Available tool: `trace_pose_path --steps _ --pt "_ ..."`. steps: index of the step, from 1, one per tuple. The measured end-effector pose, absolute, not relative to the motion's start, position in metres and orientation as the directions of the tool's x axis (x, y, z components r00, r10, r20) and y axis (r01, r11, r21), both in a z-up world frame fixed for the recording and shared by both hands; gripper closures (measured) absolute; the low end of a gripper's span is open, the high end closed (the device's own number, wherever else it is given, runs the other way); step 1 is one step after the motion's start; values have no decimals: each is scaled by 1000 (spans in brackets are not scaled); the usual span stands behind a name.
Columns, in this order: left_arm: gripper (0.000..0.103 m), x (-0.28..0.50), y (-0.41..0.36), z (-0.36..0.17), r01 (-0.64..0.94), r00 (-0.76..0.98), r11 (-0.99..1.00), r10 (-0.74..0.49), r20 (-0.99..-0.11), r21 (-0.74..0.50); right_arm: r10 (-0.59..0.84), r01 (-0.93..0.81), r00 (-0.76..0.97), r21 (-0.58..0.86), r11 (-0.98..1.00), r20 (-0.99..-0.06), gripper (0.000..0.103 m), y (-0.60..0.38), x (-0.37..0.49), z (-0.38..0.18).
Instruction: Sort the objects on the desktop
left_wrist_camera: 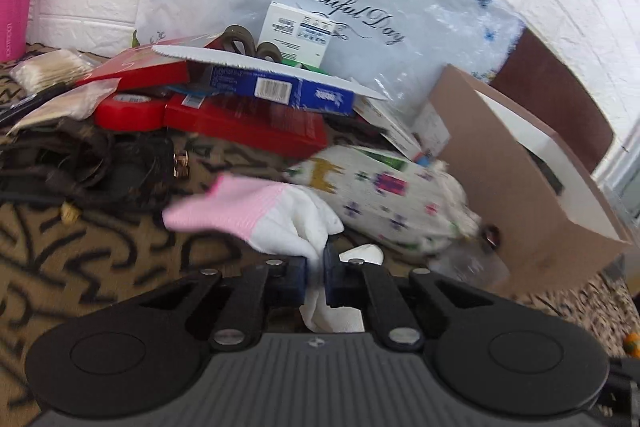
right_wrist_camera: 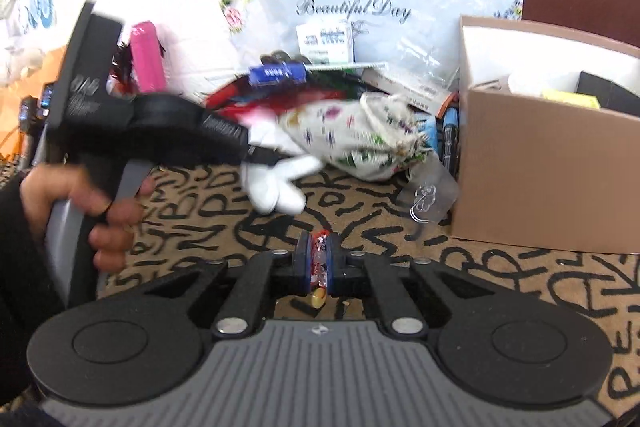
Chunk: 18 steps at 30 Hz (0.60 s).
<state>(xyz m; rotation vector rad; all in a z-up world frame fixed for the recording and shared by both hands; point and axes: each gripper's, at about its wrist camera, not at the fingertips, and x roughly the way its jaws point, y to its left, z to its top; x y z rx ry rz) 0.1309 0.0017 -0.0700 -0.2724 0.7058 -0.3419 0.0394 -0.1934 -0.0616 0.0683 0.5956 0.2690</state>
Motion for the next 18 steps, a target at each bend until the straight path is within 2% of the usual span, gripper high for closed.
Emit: trace_pose_path --steps 6,13,15,18 --pt "96 60 8 -57 294 685 897 -439 -582 -331 294 -242 799 168 956 -524 99 -207 1 -46" --pt "92 37 10 -73 256 672 915 -401 -622 -313 272 -191 769 198 961 -579 99 -218 -22 -62" --pt "69 39 10 -78 237 667 919 -391 -634 -316 266 -188 766 191 963 -585 99 -217 -27 -65" --pt "54 40 6 -85 220 661 926 -373 -651 -307 251 -196 754 157 968 -607 96 -214 -30 -70"
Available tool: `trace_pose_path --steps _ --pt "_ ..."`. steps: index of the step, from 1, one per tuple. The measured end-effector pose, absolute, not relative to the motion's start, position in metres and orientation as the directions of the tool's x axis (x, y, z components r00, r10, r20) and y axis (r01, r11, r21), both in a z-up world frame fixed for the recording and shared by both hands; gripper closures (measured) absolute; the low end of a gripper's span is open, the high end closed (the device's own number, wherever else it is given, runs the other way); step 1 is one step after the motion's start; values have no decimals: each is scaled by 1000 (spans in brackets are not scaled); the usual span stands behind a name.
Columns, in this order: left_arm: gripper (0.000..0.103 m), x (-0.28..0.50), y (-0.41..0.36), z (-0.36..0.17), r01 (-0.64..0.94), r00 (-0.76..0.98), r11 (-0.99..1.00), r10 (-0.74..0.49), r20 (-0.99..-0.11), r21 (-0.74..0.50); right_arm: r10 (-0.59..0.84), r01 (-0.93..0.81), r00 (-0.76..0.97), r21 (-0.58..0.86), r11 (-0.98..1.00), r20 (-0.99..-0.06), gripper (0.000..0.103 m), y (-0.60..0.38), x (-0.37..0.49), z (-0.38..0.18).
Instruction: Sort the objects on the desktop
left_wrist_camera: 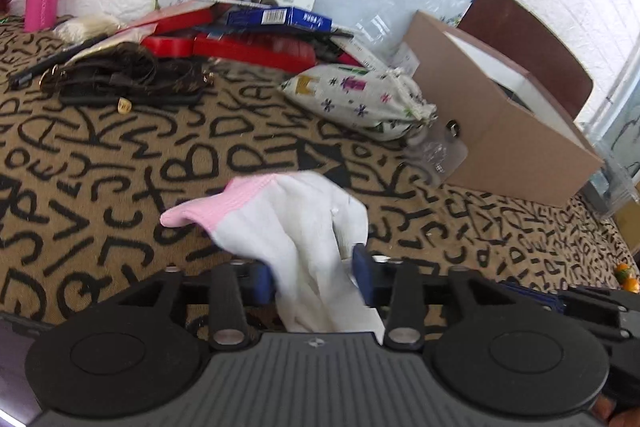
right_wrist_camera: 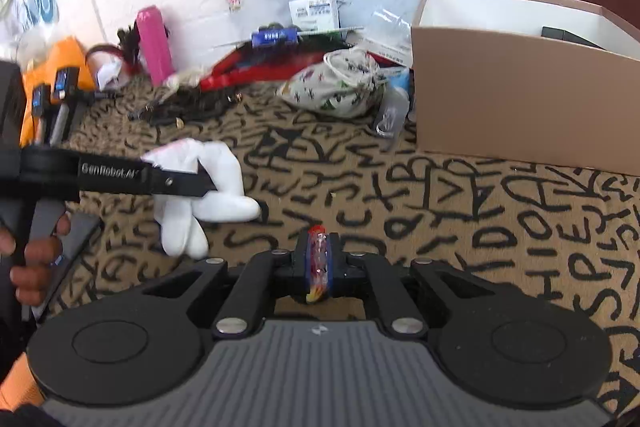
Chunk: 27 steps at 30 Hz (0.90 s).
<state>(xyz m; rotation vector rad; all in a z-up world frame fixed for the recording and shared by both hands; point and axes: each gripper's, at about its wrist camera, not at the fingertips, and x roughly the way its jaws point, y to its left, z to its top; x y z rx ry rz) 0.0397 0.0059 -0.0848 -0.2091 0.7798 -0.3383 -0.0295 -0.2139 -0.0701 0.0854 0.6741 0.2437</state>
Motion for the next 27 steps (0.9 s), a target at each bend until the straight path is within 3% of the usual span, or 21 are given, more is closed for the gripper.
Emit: trace_pose_path --steps 4,8,13,15,17,23,24,25,26,27 --pt "51 40 2 -92 213 661 930 -362 -657 -299 213 -212 749 78 974 -627 95 -205 -30 -78" --pt "66 39 2 -89 231 655 924 -380 -653 -305 220 -212 747 89 973 -627 93 -202 -26 -82" --pt "66 41 5 -90 209 657 927 -370 -657 -312 211 -209 748 78 975 -629 89 -201 -26 -82" --pt "66 40 5 -89 208 655 925 -373 -657 -318 204 -202 750 75 977 -629 64 -202 -27 -82" --pt "66 38 5 -87 213 658 924 -377 -652 -319 186 -190 761 61 980 -621 56 -201 -30 -82" --pt "68 39 2 -85 231 653 920 -389 -650 -317 208 -220 759 58 974 -617 56 -197 -29 -84" --pt "71 40 1 -86 237 646 917 -395 -654 -320 212 -224 754 59 973 -621 56 -196 -28 -86" --pt "83 40 0 -86 243 640 915 -400 -656 -321 217 -231 750 61 971 -625 56 -195 -27 -88" --pt "90 40 -1 -86 249 634 914 -404 -659 -321 219 -232 748 62 971 -626 60 -194 -26 -91" --pt "91 39 -2 -85 255 632 912 -409 -658 -322 215 -230 753 58 971 -621 73 -194 -26 -92"
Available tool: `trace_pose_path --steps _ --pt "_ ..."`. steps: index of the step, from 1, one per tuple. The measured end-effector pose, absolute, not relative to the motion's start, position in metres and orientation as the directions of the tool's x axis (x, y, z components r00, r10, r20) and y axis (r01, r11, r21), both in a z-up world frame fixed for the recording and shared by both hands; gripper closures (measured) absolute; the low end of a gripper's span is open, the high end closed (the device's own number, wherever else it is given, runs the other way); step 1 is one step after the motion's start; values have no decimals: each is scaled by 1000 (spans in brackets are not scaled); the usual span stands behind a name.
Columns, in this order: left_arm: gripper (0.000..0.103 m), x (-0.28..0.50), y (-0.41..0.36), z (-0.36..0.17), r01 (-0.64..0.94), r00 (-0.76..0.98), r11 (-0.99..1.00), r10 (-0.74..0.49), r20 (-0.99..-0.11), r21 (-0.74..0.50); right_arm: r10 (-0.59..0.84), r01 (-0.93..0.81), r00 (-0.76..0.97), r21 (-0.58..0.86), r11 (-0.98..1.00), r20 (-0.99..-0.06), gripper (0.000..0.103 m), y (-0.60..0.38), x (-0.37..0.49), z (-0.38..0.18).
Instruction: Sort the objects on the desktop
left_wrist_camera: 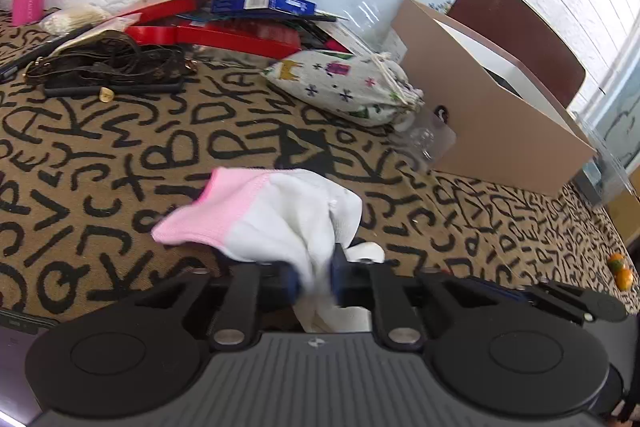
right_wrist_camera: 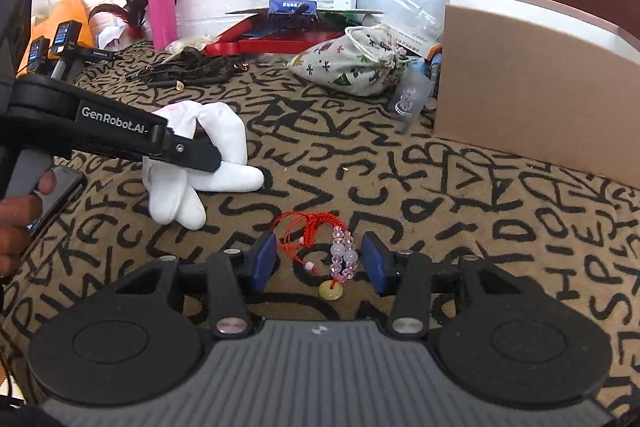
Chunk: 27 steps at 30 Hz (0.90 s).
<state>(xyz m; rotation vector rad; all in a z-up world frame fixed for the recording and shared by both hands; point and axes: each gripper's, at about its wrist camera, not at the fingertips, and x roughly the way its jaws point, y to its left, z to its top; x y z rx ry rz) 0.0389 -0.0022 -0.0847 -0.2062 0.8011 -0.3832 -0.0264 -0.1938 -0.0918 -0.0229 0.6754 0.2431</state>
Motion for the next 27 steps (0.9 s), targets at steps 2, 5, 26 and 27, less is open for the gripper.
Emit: trace_pose_path --steps 2,5,26,27 --pt "94 36 -5 -80 275 636 907 -420 -647 -318 213 -229 753 56 972 -623 93 -194 -26 -89" --pt "94 32 -11 -67 314 646 897 -442 -623 -310 244 -223 753 113 968 -611 99 -203 -27 -83" --pt "94 67 -117 68 569 680 777 -628 -378 -267 140 -106 948 132 986 -284 99 -302 -34 42" --pt "94 73 -124 71 574 673 772 -635 -379 -273 118 -86 956 127 988 -270 99 -309 -31 47"
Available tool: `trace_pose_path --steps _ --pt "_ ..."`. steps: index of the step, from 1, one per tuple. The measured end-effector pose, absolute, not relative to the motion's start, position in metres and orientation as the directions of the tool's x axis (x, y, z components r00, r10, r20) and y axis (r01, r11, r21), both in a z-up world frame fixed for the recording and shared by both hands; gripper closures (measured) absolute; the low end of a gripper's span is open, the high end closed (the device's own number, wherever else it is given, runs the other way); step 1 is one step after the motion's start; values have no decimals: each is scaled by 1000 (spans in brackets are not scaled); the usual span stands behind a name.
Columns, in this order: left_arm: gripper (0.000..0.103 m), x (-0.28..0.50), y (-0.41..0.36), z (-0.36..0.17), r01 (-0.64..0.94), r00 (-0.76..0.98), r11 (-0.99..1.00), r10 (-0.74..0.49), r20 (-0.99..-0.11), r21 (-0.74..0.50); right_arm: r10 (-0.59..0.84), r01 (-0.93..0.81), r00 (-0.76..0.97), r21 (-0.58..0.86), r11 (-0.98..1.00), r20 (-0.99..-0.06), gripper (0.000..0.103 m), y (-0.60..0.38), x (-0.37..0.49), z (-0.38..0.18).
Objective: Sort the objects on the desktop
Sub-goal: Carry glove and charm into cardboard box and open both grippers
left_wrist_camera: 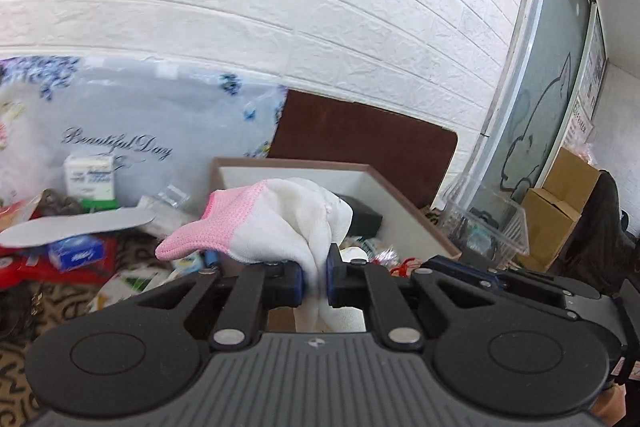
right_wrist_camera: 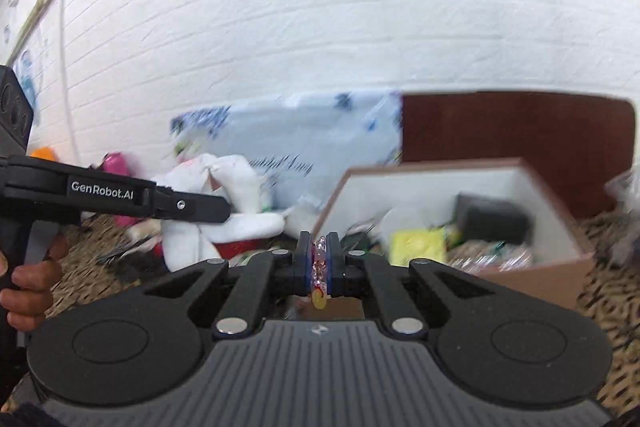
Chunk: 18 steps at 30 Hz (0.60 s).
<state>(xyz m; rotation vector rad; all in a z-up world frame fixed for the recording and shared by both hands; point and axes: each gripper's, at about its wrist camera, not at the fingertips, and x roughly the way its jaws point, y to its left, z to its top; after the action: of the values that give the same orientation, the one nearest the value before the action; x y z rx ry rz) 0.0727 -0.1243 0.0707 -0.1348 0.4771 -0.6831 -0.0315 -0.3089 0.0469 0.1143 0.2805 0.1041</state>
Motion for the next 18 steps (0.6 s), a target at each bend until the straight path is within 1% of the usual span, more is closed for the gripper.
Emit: trace_pose_path --steps 4,8,13,18 --pt "94 94 -155 77 595 650 754 -656 -384 -279 52 -21 970 133 991 -237 99 -338 -16 59" --pt "94 120 -183 72 606 620 735 -676 -398 -305 0 29 974 123 992 -228 99 -362 6 64" --pt "94 151 -221 56 610 583 719 -692 -425 -334 -67 96 968 110 989 -240 99 -389 32 57" --pt "94 175 -250 34 617 549 709 -698 -460 -341 -116 154 953 116 981 -279 99 -421 53 38"
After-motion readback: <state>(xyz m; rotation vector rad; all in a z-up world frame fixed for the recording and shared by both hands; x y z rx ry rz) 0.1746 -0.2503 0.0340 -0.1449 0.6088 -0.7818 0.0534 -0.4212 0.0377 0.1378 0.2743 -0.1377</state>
